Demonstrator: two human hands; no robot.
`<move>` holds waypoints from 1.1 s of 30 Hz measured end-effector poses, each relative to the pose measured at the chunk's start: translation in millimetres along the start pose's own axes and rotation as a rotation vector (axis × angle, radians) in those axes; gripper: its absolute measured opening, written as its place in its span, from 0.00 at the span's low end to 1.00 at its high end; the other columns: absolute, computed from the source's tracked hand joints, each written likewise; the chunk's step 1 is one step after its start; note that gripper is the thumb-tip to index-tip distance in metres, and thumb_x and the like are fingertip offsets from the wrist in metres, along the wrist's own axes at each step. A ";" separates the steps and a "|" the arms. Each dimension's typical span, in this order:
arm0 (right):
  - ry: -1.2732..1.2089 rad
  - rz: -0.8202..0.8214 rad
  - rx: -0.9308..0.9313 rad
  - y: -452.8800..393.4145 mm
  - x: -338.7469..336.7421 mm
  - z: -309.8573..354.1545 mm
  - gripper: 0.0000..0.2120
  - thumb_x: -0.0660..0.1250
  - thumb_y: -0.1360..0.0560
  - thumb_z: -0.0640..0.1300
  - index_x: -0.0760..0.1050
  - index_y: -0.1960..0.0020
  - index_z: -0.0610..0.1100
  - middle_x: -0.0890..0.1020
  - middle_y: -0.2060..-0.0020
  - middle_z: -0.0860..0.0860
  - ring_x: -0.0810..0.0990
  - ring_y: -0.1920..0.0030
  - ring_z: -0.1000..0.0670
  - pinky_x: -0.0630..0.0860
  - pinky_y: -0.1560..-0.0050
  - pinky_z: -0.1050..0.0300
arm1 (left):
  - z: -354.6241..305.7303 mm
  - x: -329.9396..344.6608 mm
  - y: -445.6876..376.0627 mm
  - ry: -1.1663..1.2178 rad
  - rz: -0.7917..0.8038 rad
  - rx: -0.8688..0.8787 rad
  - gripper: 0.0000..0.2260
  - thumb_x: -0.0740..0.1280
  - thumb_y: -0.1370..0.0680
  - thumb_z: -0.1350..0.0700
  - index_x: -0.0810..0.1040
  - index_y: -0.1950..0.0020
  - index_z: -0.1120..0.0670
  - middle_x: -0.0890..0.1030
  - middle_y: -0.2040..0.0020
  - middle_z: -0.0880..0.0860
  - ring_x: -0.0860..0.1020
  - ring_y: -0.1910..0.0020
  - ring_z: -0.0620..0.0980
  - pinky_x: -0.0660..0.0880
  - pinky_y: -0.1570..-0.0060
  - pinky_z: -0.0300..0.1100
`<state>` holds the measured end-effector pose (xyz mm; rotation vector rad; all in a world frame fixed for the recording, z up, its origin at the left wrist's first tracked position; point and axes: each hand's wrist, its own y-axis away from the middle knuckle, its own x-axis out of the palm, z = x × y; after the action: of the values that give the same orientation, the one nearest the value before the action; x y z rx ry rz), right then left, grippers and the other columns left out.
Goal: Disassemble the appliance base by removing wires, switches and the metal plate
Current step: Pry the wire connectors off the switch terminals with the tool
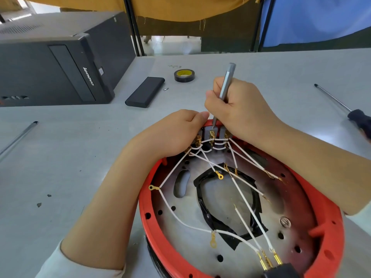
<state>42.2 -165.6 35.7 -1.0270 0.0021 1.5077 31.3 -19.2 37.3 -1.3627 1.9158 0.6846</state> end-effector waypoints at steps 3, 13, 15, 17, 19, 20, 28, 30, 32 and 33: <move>0.044 0.017 -0.069 2.0 0.1 1.4 0.18 0.61 0.22 0.43 0.60 0.68 0.50 0.67 0.75 0.53 0.70 0.71 0.52 0.65 0.70 0.67 | -0.9 -0.6 1.1 0.005 0.010 0.002 0.23 0.50 0.17 0.46 0.77 0.45 0.63 0.80 0.49 0.61 0.75 0.57 0.51 0.72 0.50 0.44; 0.281 0.028 -0.211 8.1 2.6 7.6 0.18 0.58 0.23 0.48 0.53 0.67 0.55 0.62 0.77 0.55 0.64 0.75 0.54 0.60 0.71 0.63 | -0.4 -0.3 1.4 0.023 0.019 0.002 0.22 0.50 0.18 0.49 0.77 0.45 0.64 0.79 0.58 0.60 0.69 0.65 0.45 0.70 0.61 0.40; 0.228 0.017 -0.168 7.5 2.9 7.7 0.18 0.59 0.24 0.47 0.54 0.68 0.55 0.63 0.77 0.55 0.65 0.75 0.52 0.60 0.71 0.63 | -0.4 -0.2 1.4 0.020 0.008 0.008 0.22 0.51 0.18 0.49 0.76 0.47 0.65 0.73 0.66 0.54 0.66 0.71 0.43 0.65 0.69 0.35; 0.101 0.010 -0.072 3.9 3.1 5.7 0.19 0.62 0.24 0.44 0.57 0.69 0.53 0.64 0.77 0.55 0.67 0.74 0.54 0.62 0.72 0.66 | -0.5 -0.1 0.9 0.010 0.001 0.007 0.23 0.51 0.17 0.47 0.76 0.47 0.65 0.72 0.66 0.52 0.66 0.71 0.43 0.65 0.70 0.34; 0.009 0.017 0.030 -2.1 3.6 2.5 0.19 0.63 0.26 0.41 0.59 0.71 0.50 0.64 0.77 0.55 0.67 0.75 0.56 0.63 0.73 0.67 | -0.7 -0.4 0.8 0.013 -0.001 -0.001 0.23 0.51 0.17 0.47 0.76 0.49 0.64 0.72 0.68 0.51 0.67 0.74 0.40 0.64 0.72 0.31; 0.002 0.030 0.066 -5.0 3.9 1.7 0.19 0.63 0.27 0.40 0.59 0.71 0.49 0.63 0.78 0.55 0.67 0.76 0.57 0.63 0.74 0.66 | -1.3 -0.7 1.1 0.018 0.001 -0.007 0.23 0.51 0.17 0.47 0.75 0.50 0.65 0.70 0.70 0.50 0.66 0.77 0.39 0.64 0.75 0.30; -0.001 0.087 0.130 -12.8 2.8 0.2 0.18 0.62 0.27 0.39 0.59 0.72 0.45 0.62 0.78 0.54 0.64 0.78 0.56 0.61 0.76 0.67 | -2.9 -1.2 1.9 0.018 0.017 -0.023 0.24 0.50 0.17 0.47 0.76 0.46 0.65 0.70 0.67 0.51 0.66 0.72 0.44 0.64 0.73 0.30; 0.008 0.011 0.053 -4.6 2.5 0.5 0.18 0.62 0.25 0.39 0.60 0.71 0.47 0.63 0.77 0.53 0.66 0.76 0.57 0.63 0.74 0.68 | -2.2 -1.7 1.7 0.023 0.021 -0.020 0.24 0.50 0.17 0.47 0.76 0.45 0.65 0.72 0.68 0.50 0.67 0.72 0.43 0.64 0.73 0.31; 0.010 -0.022 -0.009 0.8 1.8 1.5 0.18 0.62 0.24 0.39 0.60 0.70 0.48 0.64 0.76 0.54 0.68 0.74 0.57 0.64 0.72 0.69 | -1.9 -1.7 1.6 0.034 0.021 -0.012 0.24 0.50 0.17 0.47 0.76 0.46 0.65 0.71 0.72 0.47 0.66 0.76 0.40 0.64 0.75 0.31; 0.007 -0.023 -0.030 2.3 1.5 1.9 0.18 0.62 0.24 0.40 0.60 0.69 0.49 0.65 0.76 0.54 0.68 0.73 0.56 0.64 0.71 0.68 | -2.2 -1.6 1.7 0.033 0.021 -0.009 0.24 0.50 0.17 0.47 0.76 0.46 0.65 0.71 0.72 0.48 0.66 0.77 0.40 0.64 0.75 0.31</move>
<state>39.5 -163.9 34.7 -1.0529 -0.0266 1.4873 29.5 -19.3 40.0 -1.3688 1.9573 0.6856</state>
